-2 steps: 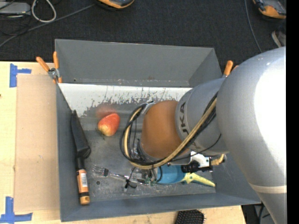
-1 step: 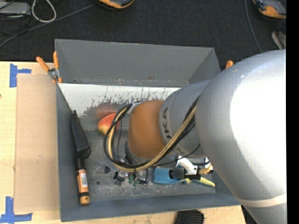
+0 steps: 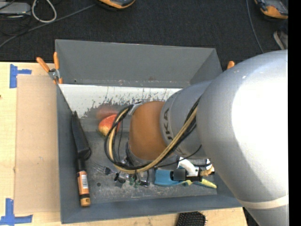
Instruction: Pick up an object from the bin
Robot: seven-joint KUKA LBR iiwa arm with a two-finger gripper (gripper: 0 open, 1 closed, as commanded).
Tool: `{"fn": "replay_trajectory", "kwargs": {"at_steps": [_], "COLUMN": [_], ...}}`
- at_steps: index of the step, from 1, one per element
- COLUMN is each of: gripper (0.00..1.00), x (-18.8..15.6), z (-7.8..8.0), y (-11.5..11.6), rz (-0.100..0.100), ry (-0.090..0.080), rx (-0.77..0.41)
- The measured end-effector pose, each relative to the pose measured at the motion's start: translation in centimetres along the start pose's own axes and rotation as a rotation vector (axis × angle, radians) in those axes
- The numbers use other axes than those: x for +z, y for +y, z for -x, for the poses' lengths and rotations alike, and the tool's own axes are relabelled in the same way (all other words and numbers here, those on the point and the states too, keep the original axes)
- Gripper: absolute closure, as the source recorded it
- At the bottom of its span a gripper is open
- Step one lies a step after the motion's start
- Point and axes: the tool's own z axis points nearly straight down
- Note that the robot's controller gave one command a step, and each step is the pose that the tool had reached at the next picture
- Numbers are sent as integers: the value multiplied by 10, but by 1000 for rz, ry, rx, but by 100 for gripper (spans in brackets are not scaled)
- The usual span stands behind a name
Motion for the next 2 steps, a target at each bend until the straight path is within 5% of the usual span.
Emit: {"fn": "replay_trajectory", "kwargs": {"at_steps": [2], "gripper": [100], "x": [-59], "z": [-1], "y": [-2], "rz": [-4], "ry": [6], "rx": [-2]}}
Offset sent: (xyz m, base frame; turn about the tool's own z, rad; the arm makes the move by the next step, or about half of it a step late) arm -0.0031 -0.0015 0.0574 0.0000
